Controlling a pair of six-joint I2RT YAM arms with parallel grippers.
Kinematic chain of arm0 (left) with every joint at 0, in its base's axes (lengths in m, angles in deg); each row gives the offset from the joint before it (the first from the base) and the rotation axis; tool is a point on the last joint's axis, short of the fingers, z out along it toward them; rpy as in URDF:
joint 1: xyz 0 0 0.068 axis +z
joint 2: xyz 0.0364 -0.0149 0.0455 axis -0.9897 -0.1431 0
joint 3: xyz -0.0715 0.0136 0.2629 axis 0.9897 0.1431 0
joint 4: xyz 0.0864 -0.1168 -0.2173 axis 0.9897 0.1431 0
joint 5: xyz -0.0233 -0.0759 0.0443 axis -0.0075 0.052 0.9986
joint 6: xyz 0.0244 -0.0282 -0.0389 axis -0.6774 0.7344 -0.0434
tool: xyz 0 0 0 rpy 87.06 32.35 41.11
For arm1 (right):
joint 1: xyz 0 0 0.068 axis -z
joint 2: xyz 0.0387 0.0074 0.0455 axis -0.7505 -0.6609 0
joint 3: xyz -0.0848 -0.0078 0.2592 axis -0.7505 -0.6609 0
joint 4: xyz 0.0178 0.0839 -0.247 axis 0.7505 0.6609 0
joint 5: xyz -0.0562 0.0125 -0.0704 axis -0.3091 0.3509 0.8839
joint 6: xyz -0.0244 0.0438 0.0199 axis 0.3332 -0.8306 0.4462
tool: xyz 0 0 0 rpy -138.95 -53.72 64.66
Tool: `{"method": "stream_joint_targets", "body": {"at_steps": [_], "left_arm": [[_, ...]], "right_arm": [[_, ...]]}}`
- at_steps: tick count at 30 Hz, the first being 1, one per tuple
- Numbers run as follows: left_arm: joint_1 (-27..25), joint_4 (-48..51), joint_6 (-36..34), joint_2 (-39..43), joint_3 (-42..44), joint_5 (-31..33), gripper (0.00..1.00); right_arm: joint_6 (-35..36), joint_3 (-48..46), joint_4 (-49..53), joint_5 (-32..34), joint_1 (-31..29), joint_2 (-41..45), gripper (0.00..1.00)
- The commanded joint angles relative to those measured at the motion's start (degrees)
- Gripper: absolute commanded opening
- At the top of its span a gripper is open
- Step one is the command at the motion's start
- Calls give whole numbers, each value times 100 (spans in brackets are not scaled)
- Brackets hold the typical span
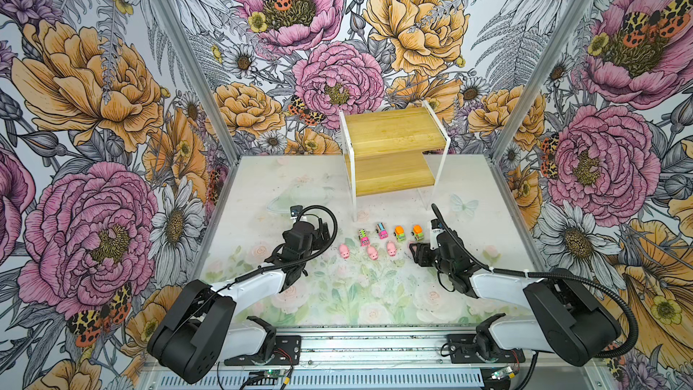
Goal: Place and organize the plastic toys onto the shelf
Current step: 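Lower the right gripper around the pink pig and close it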
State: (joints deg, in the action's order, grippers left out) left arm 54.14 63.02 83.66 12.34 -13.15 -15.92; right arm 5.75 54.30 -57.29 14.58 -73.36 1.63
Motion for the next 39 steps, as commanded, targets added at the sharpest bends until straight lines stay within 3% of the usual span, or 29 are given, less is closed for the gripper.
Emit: {"method": "stream_joint_targets", "body": {"at_steps": [1,27,39], "left_arm": [[-44,-19,71,-43,14,77,99],[-5,517,-135,88,4,-74,99],[6,517,-123,1,-14,-101,99]], "right_arm": [[108,215,-251,16,-59,-156,57],[392,297,-431,-61,-212,-877,43],[323,-56,-419,-71,-244,-484,42]]}}
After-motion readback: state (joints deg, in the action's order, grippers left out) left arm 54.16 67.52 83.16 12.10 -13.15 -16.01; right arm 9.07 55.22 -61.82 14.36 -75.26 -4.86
